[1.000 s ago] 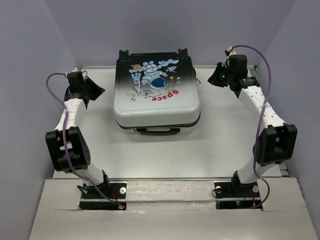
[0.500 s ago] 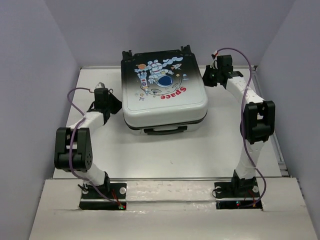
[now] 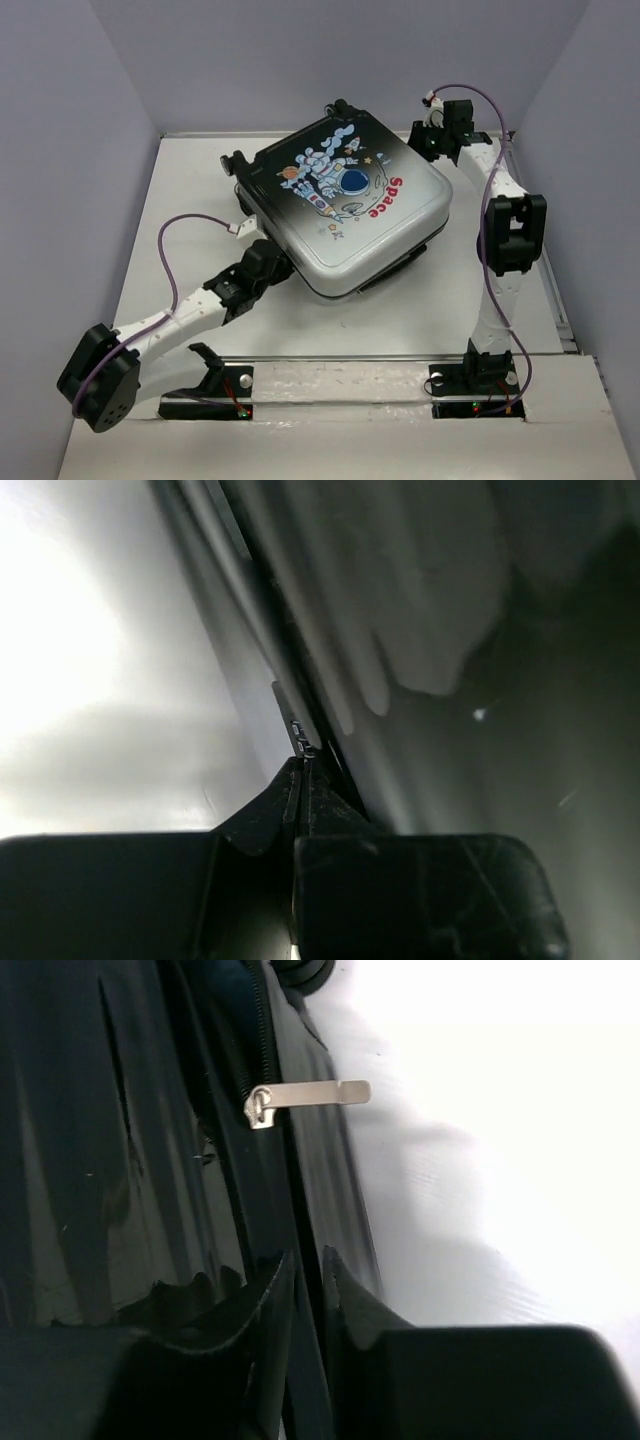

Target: Pack the luggage

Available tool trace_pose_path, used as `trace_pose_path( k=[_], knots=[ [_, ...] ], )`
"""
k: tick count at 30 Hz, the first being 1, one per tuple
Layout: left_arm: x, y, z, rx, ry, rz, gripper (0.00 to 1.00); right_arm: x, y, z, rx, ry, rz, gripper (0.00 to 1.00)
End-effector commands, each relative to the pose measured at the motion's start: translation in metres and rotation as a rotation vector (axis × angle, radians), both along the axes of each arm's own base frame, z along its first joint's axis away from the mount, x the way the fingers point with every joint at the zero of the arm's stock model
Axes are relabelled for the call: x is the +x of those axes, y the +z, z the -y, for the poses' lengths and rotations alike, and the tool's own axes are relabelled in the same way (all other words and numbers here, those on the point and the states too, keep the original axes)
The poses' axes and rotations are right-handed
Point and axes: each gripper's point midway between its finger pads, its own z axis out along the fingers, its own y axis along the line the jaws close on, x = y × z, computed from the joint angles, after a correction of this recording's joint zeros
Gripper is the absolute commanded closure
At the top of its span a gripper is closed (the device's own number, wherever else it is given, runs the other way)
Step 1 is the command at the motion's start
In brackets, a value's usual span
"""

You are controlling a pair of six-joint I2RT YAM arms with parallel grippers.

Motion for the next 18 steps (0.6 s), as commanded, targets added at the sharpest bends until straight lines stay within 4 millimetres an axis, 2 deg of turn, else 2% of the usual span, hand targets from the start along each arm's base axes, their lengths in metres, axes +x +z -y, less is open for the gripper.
trace_pose_path(
  k=[1,2,3,5,6,7,8,10,11,12,14,15,16,17,18],
  knots=[
    [-0.038,0.051,0.074,-0.274,-0.168,0.060,0.94,-0.066,0.025,-0.110,0.201,0.351,-0.152,0.68],
    [-0.048,0.053,0.080,-0.273,-0.189,0.056,0.94,-0.056,0.030,-0.114,0.220,0.345,-0.156,0.58],
    [-0.048,0.055,0.078,-0.268,-0.181,0.063,0.94,-0.052,0.033,-0.117,0.238,0.344,-0.160,0.54],
    [-0.049,0.061,0.070,-0.244,-0.167,0.070,0.94,-0.042,0.041,-0.122,0.279,0.315,-0.178,0.42],
    [-0.047,0.069,0.067,-0.229,-0.161,0.096,0.94,-0.036,0.061,-0.126,0.305,0.330,-0.137,0.39],
    [-0.047,0.078,0.059,-0.224,-0.143,0.120,0.94,-0.030,0.056,-0.130,0.328,0.328,-0.155,0.35],
    [-0.047,0.083,0.056,-0.224,-0.142,0.134,0.93,-0.026,0.064,-0.134,0.364,0.315,-0.170,0.29],
    [-0.051,0.095,0.050,-0.226,-0.146,0.158,0.91,-0.009,0.086,-0.137,0.389,0.292,-0.111,0.19],
    [-0.051,0.098,0.048,-0.225,-0.145,0.163,0.87,-0.004,0.096,-0.138,0.415,0.263,-0.107,0.13],
    [-0.052,0.107,0.047,-0.233,-0.144,0.182,0.85,0.004,0.110,-0.133,0.428,0.235,-0.070,0.11],
    [-0.054,0.107,0.040,-0.197,-0.142,0.178,0.80,0.011,0.145,-0.130,0.504,0.212,-0.004,0.08],
    [-0.054,0.113,0.035,-0.192,-0.135,0.192,0.69,0.014,0.145,-0.120,0.533,0.194,-0.012,0.07],
    [-0.054,0.115,0.032,-0.179,-0.133,0.200,0.62,0.014,0.162,-0.115,0.565,0.193,0.021,0.07],
    [-0.053,0.117,0.028,-0.152,-0.133,0.210,0.47,0.009,0.203,-0.108,0.618,0.201,0.102,0.06],
    [-0.051,0.124,0.024,-0.141,-0.125,0.224,0.41,0.005,0.218,-0.102,0.640,0.212,0.122,0.05]
  ],
)
